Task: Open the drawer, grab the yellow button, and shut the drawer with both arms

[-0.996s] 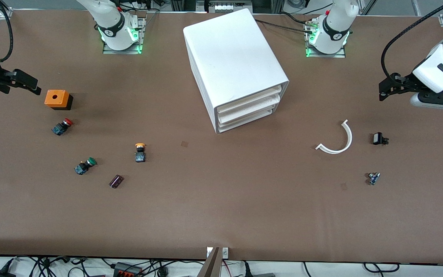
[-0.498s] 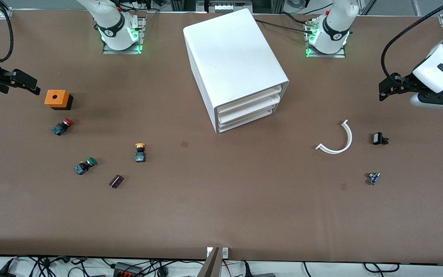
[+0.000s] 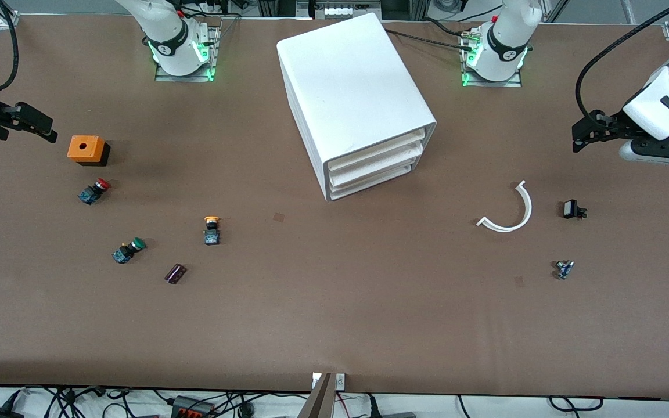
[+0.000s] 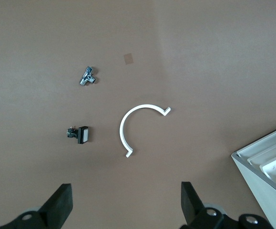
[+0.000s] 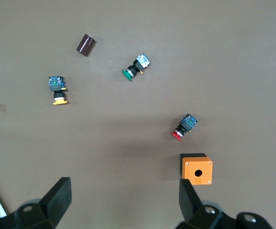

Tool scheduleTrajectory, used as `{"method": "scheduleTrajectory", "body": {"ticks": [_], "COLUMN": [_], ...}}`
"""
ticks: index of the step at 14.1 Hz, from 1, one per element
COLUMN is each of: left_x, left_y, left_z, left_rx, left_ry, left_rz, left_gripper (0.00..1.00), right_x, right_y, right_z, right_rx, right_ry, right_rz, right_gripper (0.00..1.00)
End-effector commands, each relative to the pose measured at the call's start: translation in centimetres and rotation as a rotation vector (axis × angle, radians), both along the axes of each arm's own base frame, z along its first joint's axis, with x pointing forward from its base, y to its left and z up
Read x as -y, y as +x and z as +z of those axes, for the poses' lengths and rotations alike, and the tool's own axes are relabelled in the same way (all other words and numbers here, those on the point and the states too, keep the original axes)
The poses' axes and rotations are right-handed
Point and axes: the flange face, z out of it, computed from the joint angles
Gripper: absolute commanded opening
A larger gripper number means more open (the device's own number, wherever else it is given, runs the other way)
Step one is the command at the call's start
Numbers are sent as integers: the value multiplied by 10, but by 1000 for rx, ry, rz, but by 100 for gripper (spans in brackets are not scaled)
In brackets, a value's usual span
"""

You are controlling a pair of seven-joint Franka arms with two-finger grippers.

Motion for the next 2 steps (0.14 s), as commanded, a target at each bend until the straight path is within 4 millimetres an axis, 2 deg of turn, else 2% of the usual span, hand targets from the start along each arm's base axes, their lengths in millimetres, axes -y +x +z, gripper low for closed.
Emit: {"method": "scheduleTrajectory", "body": {"ticks": [1,2], "left_x": [1,1], "left_y": [-5,-5], "left_z": [5,5], "left_rx": [13,13], "left_ry": [-3,-3], "left_rz": [-16,-16], "left_gripper": [100,100], "right_x": [-1,-1], "right_y": [-4,-4], "right_z": [7,7], "right_rx": [12,12], "right_ry": [-15,-15], "right_rz": [18,18], "right_gripper": [100,100]}}
